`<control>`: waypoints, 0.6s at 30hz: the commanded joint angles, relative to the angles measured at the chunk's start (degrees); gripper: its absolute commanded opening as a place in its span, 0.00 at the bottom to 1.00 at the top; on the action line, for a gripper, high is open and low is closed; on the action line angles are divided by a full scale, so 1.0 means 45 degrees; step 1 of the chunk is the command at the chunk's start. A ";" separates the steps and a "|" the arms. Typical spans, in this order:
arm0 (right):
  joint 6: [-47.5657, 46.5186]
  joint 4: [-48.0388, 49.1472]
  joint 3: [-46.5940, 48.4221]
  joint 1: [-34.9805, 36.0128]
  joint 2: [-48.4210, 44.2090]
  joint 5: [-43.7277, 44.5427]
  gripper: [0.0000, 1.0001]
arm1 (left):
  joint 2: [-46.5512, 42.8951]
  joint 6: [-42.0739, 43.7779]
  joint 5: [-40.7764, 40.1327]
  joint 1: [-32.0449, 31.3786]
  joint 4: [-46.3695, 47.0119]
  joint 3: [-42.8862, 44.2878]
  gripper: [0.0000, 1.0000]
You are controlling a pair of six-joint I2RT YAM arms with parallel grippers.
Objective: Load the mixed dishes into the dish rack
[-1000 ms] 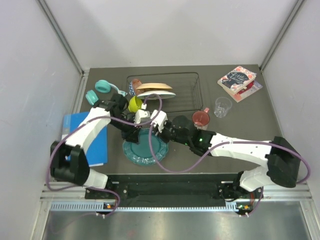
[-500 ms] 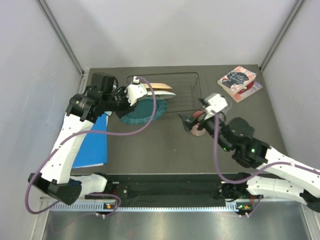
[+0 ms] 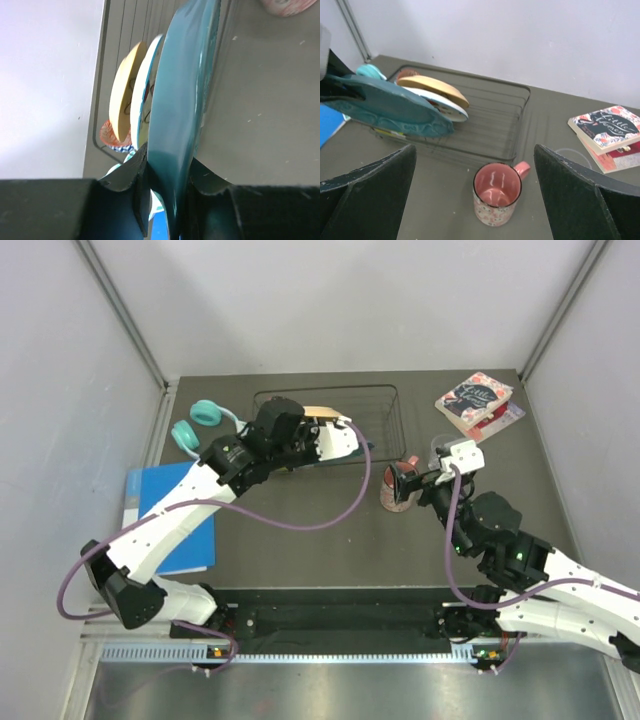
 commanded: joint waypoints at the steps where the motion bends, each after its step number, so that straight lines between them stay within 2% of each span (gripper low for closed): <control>1: 0.0197 0.0043 -0.0048 0.0208 -0.0196 0.0185 1.00 | -0.0307 0.0933 -0.1195 0.0099 0.3063 -0.0253 0.00; 8: 0.0022 0.0316 -0.0243 0.0188 -0.0099 -0.0244 0.99 | -0.0230 0.2026 -0.1235 0.0313 0.4528 -0.1717 0.00; 18: 0.0432 0.0043 -0.0380 0.0208 0.0097 -0.0791 1.00 | 0.0064 0.2690 -0.0825 0.1582 0.6870 -0.2773 0.00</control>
